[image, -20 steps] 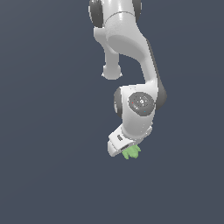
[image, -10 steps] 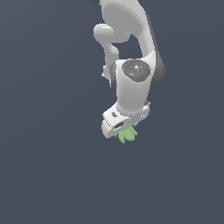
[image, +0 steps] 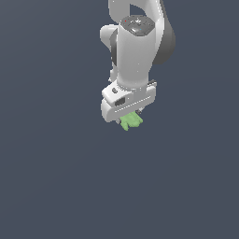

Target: Pick up the object and move it to a goal position.

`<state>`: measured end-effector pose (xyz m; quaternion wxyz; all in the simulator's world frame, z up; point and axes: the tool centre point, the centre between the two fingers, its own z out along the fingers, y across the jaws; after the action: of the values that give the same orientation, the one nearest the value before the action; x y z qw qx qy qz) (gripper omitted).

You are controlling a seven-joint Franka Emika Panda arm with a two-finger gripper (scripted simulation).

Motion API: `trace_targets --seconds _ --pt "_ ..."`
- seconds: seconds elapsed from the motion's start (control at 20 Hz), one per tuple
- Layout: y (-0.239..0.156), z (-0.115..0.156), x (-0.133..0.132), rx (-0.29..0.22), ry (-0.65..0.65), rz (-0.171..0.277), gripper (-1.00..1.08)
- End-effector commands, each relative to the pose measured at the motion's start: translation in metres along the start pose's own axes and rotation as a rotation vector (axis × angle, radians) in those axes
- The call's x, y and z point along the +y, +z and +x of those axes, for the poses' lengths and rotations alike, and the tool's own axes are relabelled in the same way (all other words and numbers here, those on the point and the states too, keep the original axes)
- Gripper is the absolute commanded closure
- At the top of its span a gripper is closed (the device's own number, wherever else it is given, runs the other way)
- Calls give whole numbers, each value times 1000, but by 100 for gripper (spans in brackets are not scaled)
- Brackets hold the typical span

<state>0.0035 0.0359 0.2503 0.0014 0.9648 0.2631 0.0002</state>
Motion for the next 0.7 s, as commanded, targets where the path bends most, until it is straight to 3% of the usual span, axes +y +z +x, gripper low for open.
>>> trace_targets --seconds 0.0,0.65 --pt "-20 -15 -2 0 0 0 108" --pt "-137 -94 -13 1 -1 3 108"
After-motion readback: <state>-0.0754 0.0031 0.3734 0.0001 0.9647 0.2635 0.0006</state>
